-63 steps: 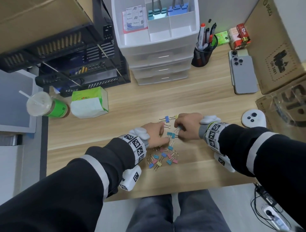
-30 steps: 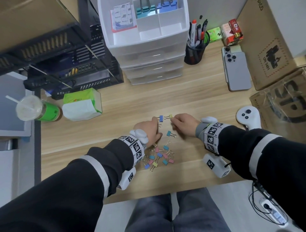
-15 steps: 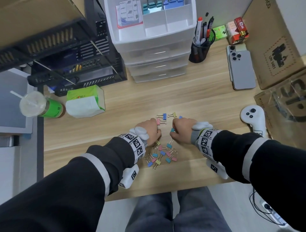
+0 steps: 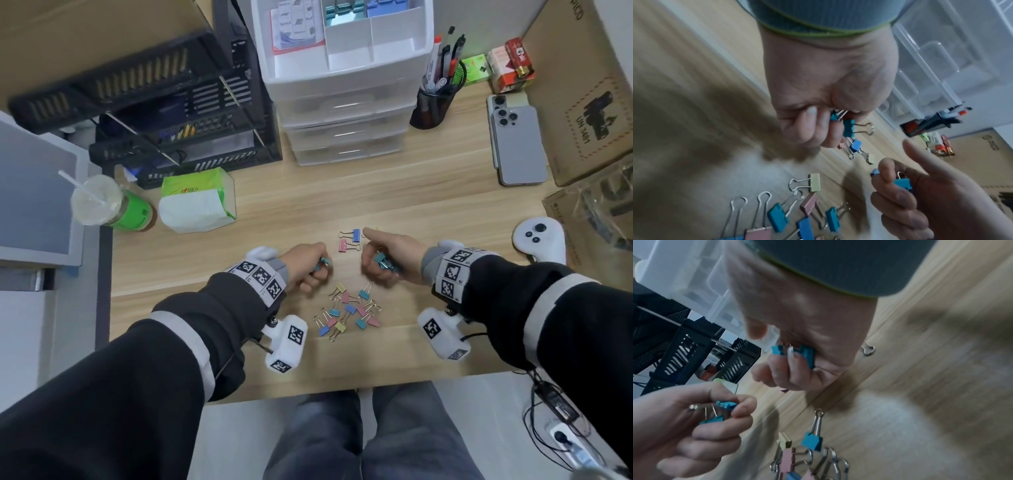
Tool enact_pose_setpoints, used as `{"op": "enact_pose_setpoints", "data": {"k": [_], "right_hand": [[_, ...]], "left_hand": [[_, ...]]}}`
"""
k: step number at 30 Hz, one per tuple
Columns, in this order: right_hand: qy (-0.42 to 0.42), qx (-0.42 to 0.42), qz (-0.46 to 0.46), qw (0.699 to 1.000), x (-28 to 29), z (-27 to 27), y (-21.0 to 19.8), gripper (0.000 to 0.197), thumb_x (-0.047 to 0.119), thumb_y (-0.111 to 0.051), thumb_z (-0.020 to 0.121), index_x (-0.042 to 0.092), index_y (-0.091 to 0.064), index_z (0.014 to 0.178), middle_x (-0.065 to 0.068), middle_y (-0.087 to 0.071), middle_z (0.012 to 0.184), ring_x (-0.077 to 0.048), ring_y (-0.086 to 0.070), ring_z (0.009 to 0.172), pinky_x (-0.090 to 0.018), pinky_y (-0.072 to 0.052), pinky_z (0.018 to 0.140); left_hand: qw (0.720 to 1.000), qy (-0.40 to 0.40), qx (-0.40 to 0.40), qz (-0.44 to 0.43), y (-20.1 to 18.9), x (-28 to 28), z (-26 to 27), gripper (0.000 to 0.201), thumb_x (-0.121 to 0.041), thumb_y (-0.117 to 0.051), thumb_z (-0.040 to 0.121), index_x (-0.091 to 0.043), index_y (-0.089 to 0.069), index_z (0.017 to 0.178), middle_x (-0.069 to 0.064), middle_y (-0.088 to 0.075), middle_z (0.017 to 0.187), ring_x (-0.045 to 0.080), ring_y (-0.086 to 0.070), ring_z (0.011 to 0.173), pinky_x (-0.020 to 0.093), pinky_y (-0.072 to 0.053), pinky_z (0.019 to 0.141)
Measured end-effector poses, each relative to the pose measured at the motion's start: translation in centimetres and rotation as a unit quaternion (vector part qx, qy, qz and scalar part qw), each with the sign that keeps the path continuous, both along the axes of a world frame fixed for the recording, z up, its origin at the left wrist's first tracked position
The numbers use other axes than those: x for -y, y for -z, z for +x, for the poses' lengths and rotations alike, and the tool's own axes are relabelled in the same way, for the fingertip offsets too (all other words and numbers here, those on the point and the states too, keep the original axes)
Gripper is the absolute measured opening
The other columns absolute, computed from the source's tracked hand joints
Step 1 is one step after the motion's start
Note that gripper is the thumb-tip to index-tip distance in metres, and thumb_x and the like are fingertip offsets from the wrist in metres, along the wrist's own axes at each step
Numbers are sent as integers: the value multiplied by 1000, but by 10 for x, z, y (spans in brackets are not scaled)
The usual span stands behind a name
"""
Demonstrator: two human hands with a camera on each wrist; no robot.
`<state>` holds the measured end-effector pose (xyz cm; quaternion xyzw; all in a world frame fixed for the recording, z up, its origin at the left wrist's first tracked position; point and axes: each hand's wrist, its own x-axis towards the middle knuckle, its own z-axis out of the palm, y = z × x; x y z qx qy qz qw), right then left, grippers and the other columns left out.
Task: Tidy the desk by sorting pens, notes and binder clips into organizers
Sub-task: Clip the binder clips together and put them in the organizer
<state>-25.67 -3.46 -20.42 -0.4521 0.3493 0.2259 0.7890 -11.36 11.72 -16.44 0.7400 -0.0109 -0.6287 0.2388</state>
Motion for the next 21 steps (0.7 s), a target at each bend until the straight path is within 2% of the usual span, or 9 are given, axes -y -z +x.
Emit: {"op": "enact_pose_setpoints", "data": {"k": [2,5,8,10,13,14,16,18,21], "right_hand": [[-36,-23,-63,997,-4,4,-7,40,34,-44,103,7,-60,77,-6,-50,55,-18,-40,45,-23,-26,45],[-43,-35,-87,995,-8,5,-13,25,17,-45,103,4,-64,95,-5,-54,63,-15,-48,47,-22,-39,44],[-48,-22,-108,993,-11,3,-10,21,11,-44,103,4,-63,102,-1,-54,58,-17,-46,52,-25,-34,47],[-102,-15,-176,979,-14,2,-10,19,20,-50,100,11,-66,95,1,-53,61,-17,-46,56,-27,-35,52],[-267,3,-366,892,-15,-3,-16,9,32,-70,83,25,-70,89,8,-62,76,-10,-56,67,-25,-45,64],[-312,14,-396,863,-17,-5,-18,14,29,-74,78,27,-69,91,9,-60,74,-9,-56,65,-25,-47,63],[-376,33,-426,822,-22,-10,-17,25,21,-75,75,30,-67,97,11,-55,70,-9,-54,63,-26,-47,63],[-404,47,-451,794,-26,-13,-14,29,16,-73,76,31,-67,100,11,-54,68,-9,-54,64,-25,-46,62],[-419,62,-487,764,-28,-13,-10,23,21,-73,79,31,-67,99,12,-54,69,-7,-52,63,-25,-44,61]], "left_hand": [[1000,-4,-7,-24,-2,-3,-1,18,-14,-36,94,-11,-52,85,4,-43,55,14,-24,44,17,-19,41],[998,-8,-36,-52,-6,-7,-3,21,-9,-36,92,-8,-55,82,12,-54,60,17,-32,44,20,-24,42],[998,-8,-41,-54,-9,-8,-4,22,-11,-39,94,-9,-55,79,12,-57,61,16,-34,44,21,-27,42],[999,7,-27,-46,-10,-8,-5,21,-14,-42,95,-12,-51,76,7,-53,58,16,-36,44,21,-32,42],[999,5,-20,-42,-9,-11,-6,25,-12,-41,96,-15,-43,71,3,-39,55,18,-37,47,25,-46,45],[999,5,-17,-36,-8,-13,-6,24,-11,-40,95,-14,-42,71,4,-36,55,19,-37,47,26,-48,46],[999,34,6,-26,-4,-18,-6,22,-9,-43,94,-12,-45,72,2,-35,53,19,-35,45,26,-44,46],[986,138,85,-29,3,-24,-7,20,-15,-56,92,-11,-54,73,-2,-42,50,16,-38,44,23,-38,47],[925,320,198,-58,12,-36,-13,16,-27,-74,84,-18,-63,77,-8,-58,68,10,-52,62,22,-42,57]]}}
